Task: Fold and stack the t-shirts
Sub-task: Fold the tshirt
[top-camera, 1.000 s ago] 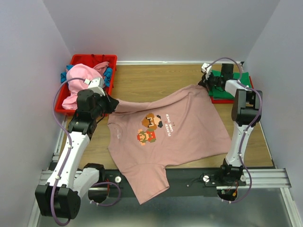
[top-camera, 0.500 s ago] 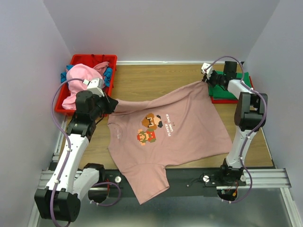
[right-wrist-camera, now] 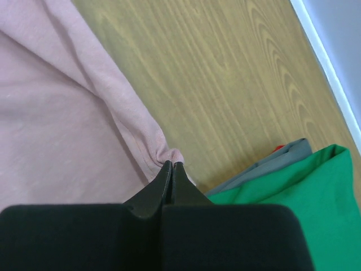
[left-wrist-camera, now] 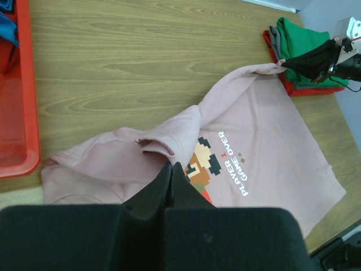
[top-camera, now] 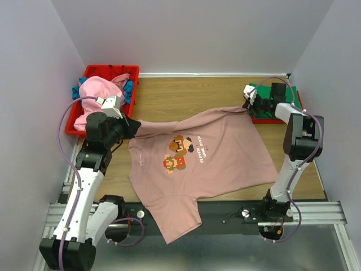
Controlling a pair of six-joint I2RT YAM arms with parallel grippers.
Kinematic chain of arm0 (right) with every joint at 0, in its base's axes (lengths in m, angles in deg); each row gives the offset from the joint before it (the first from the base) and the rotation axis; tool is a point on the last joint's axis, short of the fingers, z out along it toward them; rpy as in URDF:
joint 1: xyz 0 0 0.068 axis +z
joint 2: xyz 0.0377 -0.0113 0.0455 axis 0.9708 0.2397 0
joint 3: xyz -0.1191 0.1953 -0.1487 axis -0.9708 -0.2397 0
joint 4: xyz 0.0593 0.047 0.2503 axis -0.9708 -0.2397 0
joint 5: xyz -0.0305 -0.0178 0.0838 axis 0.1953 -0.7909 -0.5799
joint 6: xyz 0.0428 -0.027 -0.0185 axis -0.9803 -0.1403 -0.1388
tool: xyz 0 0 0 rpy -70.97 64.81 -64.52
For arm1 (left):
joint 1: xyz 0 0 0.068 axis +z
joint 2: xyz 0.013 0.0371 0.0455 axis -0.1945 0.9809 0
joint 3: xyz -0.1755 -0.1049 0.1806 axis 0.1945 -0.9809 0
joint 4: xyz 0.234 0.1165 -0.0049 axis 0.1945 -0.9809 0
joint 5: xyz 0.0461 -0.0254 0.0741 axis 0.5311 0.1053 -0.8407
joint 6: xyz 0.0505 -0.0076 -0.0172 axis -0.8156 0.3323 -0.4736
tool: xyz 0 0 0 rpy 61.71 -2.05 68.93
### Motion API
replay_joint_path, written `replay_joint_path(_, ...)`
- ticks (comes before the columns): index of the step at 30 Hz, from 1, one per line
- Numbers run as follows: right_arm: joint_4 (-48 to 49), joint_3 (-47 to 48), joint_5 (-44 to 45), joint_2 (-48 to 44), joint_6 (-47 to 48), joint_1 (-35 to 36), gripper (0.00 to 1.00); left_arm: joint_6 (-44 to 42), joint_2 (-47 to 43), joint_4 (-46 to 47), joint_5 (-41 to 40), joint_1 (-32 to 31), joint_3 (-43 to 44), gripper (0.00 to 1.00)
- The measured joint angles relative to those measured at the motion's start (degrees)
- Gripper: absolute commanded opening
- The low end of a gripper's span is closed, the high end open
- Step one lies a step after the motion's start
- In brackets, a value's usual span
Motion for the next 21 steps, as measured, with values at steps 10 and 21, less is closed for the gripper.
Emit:
replay_joint_path(10, 0.22, -2.75, -2.71, -4.02, 0.0, -1.88, 0.0, 0.79, -3.17, -1.84, 2.86, 0.0, -0.87, 0.0)
replay_joint_path(21, 0.31, -8.09, -4.13, -5.55, 0.07, -3.17, 0.0, 2.14, -6.54, -4.0, 4.44, 0.0, -4.17, 0.0)
